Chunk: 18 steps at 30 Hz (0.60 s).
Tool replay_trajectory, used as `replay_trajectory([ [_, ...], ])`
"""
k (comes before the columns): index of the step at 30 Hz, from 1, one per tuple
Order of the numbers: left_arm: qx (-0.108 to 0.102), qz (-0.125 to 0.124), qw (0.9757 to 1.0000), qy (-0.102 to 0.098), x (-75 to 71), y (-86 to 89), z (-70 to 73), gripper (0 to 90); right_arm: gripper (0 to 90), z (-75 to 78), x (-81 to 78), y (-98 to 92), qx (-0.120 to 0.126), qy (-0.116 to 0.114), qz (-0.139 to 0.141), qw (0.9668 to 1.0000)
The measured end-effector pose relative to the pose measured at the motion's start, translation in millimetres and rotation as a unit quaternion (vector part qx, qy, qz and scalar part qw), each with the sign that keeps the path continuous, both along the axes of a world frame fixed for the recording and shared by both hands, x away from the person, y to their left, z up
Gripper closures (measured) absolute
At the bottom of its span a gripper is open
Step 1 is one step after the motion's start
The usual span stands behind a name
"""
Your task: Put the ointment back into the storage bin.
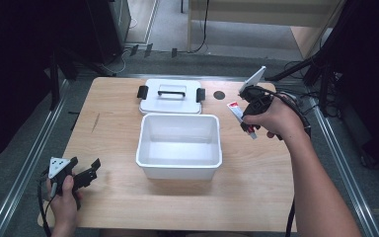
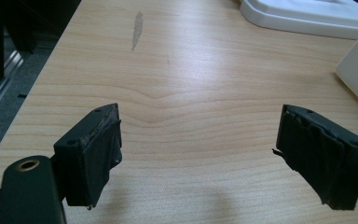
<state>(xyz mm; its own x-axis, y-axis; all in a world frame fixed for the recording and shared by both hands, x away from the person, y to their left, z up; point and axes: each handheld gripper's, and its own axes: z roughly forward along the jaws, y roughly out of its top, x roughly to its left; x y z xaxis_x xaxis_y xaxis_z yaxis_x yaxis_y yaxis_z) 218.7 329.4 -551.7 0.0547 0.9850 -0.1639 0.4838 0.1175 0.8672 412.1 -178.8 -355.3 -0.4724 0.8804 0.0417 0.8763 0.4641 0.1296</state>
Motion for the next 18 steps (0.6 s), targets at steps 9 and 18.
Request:
replay_trajectory([
  [9,-0.001,0.000,1.0000,0.000,0.1,0.0,0.0,14.8,72.8,18.7,-3.0,25.9,0.014,-0.006,0.030,0.9994],
  [18,0.000,-0.001,1.0000,0.000,0.0,0.0,0.1,14.8,72.8,20.1,-8.1,53.5,0.020,-0.003,0.070,0.9974],
])
